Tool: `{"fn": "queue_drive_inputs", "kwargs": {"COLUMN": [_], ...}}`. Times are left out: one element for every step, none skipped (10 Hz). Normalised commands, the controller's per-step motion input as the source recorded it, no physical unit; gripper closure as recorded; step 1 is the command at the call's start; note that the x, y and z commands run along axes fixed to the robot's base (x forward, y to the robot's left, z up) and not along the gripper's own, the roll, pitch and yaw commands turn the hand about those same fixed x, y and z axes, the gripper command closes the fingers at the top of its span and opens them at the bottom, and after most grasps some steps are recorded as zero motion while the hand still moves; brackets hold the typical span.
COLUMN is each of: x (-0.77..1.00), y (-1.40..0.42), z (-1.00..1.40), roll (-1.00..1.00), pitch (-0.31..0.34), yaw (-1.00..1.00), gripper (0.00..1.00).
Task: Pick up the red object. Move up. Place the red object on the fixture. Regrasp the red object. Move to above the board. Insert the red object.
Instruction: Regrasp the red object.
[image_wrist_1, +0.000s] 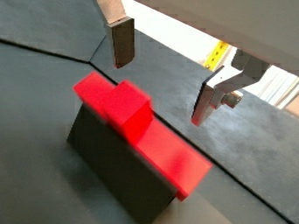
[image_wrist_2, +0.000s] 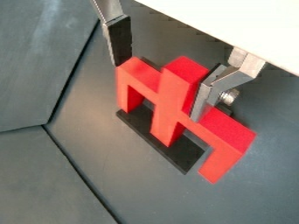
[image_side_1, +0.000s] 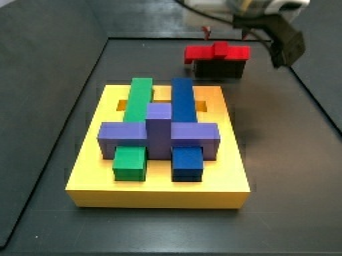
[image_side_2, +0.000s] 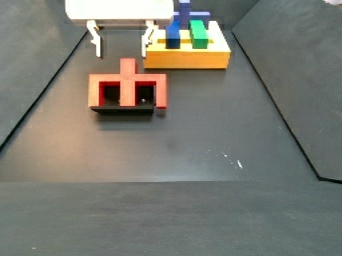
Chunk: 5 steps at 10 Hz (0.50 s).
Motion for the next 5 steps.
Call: {"fn": "queue_drive_inputs", "kwargs": {"x": [0.04, 0.0, -0.08, -0.13, 0.01], "y": [-0.17, -0.08, 0.0, 0.0, -0.02], "z": [-0.33, -0.36, -0.15, -0.12, -0.17], "roll": [0.65, 0.57, 0.29, 0.16, 0.12], "pitch": [0.131, 0.137, 0.0, -0.003, 0.0], "yaw": [0.0, 0.0, 0.0, 0.02, 0.16], "gripper": [0.0, 0.0, 0.0, 0.0, 0.0]}}
